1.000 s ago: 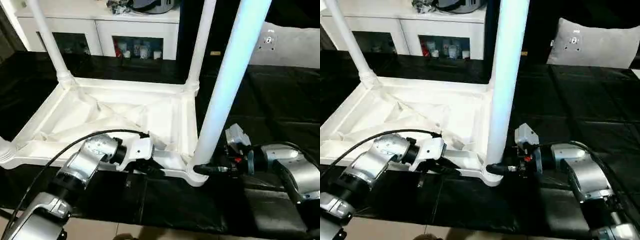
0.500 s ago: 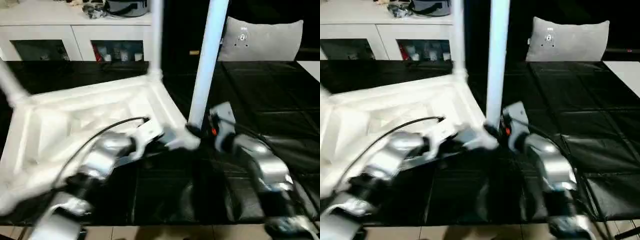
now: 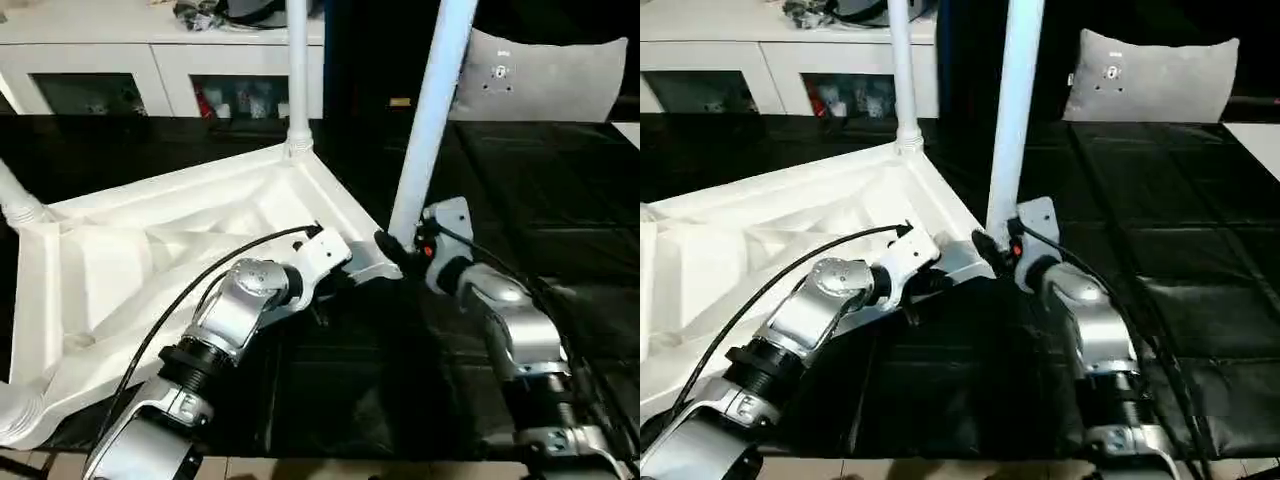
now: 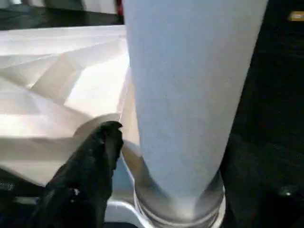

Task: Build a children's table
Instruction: Rotate leg to tighten

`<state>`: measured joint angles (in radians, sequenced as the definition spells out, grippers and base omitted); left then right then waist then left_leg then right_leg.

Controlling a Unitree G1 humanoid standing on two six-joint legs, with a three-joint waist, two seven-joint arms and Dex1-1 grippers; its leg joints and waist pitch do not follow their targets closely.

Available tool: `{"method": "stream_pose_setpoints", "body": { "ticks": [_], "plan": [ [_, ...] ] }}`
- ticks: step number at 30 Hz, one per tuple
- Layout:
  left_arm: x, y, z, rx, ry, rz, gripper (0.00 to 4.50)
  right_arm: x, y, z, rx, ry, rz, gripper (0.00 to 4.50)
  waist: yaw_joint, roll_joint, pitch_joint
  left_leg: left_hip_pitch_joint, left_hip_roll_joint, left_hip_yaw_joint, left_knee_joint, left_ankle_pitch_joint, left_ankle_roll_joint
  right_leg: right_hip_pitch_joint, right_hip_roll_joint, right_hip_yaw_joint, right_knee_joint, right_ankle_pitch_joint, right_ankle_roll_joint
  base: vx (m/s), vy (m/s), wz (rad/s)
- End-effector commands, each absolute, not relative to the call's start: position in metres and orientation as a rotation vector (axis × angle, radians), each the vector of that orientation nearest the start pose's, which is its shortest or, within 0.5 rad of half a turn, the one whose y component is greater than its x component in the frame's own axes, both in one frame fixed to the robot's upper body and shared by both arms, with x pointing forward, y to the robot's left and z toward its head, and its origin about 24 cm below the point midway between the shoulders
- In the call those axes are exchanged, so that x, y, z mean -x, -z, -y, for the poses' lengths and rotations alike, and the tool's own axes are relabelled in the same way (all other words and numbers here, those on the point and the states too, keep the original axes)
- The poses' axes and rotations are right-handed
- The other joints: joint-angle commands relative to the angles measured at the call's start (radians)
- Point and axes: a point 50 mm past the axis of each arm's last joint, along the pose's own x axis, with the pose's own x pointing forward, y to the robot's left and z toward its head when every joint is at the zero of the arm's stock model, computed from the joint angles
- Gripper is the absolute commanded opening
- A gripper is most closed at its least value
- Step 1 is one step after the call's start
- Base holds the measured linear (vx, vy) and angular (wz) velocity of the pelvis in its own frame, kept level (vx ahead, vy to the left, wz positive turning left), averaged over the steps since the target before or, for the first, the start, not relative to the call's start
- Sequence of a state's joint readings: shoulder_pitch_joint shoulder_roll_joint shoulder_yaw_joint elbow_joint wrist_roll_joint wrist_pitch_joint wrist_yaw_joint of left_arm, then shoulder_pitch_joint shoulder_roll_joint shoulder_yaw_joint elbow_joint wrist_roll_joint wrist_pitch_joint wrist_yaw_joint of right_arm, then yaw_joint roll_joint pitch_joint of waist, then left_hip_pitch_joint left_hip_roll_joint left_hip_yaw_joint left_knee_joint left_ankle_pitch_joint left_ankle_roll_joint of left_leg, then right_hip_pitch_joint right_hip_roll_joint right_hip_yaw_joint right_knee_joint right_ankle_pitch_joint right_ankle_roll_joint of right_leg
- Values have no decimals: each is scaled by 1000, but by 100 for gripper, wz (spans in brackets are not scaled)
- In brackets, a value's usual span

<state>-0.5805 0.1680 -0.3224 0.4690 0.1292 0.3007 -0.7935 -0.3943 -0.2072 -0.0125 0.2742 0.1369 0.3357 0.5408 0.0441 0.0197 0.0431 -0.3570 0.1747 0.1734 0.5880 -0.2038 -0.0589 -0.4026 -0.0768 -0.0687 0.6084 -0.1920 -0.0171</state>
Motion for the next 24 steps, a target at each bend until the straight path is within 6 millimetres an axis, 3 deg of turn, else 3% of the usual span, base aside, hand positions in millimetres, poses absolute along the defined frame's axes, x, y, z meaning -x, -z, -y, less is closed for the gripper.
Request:
{"method": "stream_pose_setpoints", "body": {
  "ticks": [1,4,8,13,20,24],
  "plan": [
    [-320,-50,-79,-437,1071,-362,0,-309,-66,144,5,-740,-184,358,5,-15,-57,-6,46,-12,-59,-122,83,64,-69,51,-81,-183,-193,0,0,0],
    [-317,-47,-90,-469,1117,-366,0,-300,-67,160,69,-839,-200,380,6,-17,-55,-13,44,-14,-59,-115,97,67,-68,48,-80,-179,-191,0,0,0],
    [-310,-45,-100,-529,1254,-346,0,-291,-68,178,145,-981,-268,415,4,-15,-54,-8,44,-14,-58,-145,102,63,-68,47,-88,-248,-185,0,0,0],
    [-299,-42,-111,-623,1429,-375,0,-286,-73,192,208,-1117,-313,415,14,-14,-56,-4,51,-16,-59,-137,102,59,-69,47,-82,-225,-203,0,0,0],
    [-288,-42,-115,-644,1586,-392,0,-281,-74,190,218,-1249,-347,415,34,-11,-56,0,57,-11,-59,-132,94,57,-70,48,-73,-180,-232,0,0,0],
    [-284,-43,-115,-664,1650,-402,0,-279,-75,186,204,-1310,-353,381,47,-14,-57,3,59,-10,-58,-126,93,56,-71,50,-67,-157,-242,0,0,0]
  ]
}}
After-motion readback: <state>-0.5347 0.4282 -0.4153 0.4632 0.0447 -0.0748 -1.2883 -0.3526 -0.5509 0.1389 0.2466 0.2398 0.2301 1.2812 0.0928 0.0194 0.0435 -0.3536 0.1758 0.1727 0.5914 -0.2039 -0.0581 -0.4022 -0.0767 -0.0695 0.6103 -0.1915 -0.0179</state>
